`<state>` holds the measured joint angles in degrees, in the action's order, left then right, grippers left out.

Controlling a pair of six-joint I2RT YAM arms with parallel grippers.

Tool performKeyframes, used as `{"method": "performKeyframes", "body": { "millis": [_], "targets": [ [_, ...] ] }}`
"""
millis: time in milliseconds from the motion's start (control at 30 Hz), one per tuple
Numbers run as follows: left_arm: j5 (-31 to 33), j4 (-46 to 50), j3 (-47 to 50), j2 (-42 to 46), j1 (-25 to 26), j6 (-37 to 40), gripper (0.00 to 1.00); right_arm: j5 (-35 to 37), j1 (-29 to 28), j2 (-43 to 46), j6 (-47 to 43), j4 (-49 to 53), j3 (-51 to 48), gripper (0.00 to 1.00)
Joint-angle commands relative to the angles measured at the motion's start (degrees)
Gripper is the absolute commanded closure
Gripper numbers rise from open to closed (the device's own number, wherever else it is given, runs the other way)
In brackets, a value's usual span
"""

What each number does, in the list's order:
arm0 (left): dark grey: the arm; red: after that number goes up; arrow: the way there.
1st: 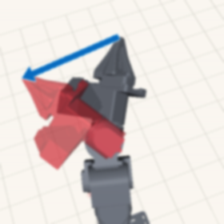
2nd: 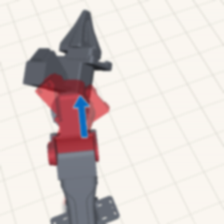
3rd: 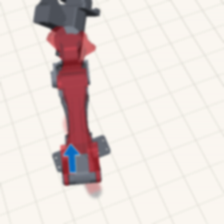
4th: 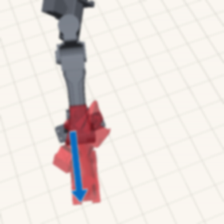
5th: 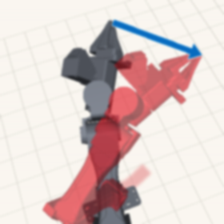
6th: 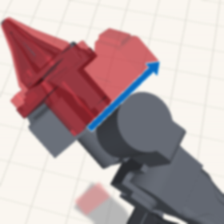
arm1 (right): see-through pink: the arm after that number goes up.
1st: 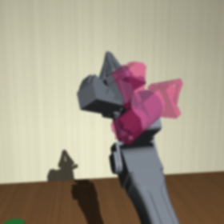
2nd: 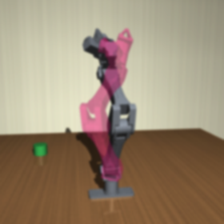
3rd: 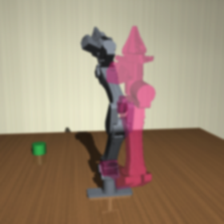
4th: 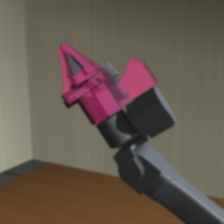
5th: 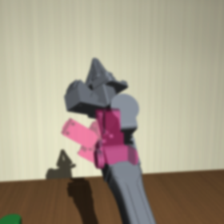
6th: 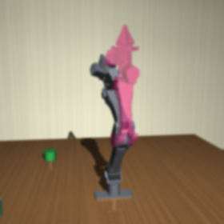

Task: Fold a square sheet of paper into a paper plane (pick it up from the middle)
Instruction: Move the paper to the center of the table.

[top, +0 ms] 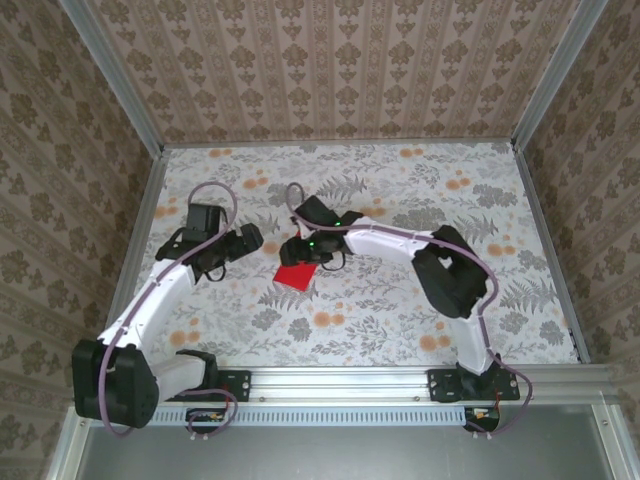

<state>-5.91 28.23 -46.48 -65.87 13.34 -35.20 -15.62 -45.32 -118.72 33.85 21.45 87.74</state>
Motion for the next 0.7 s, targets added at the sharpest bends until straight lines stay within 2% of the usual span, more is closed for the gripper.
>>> {"method": "performKeyframes", "body": {
  "millis": [0,267,467,567,667],
  "targets": [
    [-1.68,2.67,0.81,0.52,-2.02,-0.92,0.0,-1.18,-1.74,-3.86,-0.29,4.6,5.08,0.4],
    [-3.95,3.25,0.99,-0.04,-5.34,-1.28,0.0,-2.01,-3.14,-10.74,-4.47,11.73,11.72,0.41],
    [-5.78,2.56,1.22,-0.51,-5.62,-0.64,0.0,-3.5,-2.49,-9.27,-21.79,21.97,8.32,0.42],
    [-8.87,1.61,1.09,-1.76,-5.57,-0.39,0.0,-5.2,-1.09,-6.38,-30.76,27.7,4.87,0.41],
    [-12.26,-0.53,1.18,-3.12,-5.17,-0.48,0.01,-5.44,0.1,-2.09,-35.43,29.79,0.8,0.41]
  ]
}}
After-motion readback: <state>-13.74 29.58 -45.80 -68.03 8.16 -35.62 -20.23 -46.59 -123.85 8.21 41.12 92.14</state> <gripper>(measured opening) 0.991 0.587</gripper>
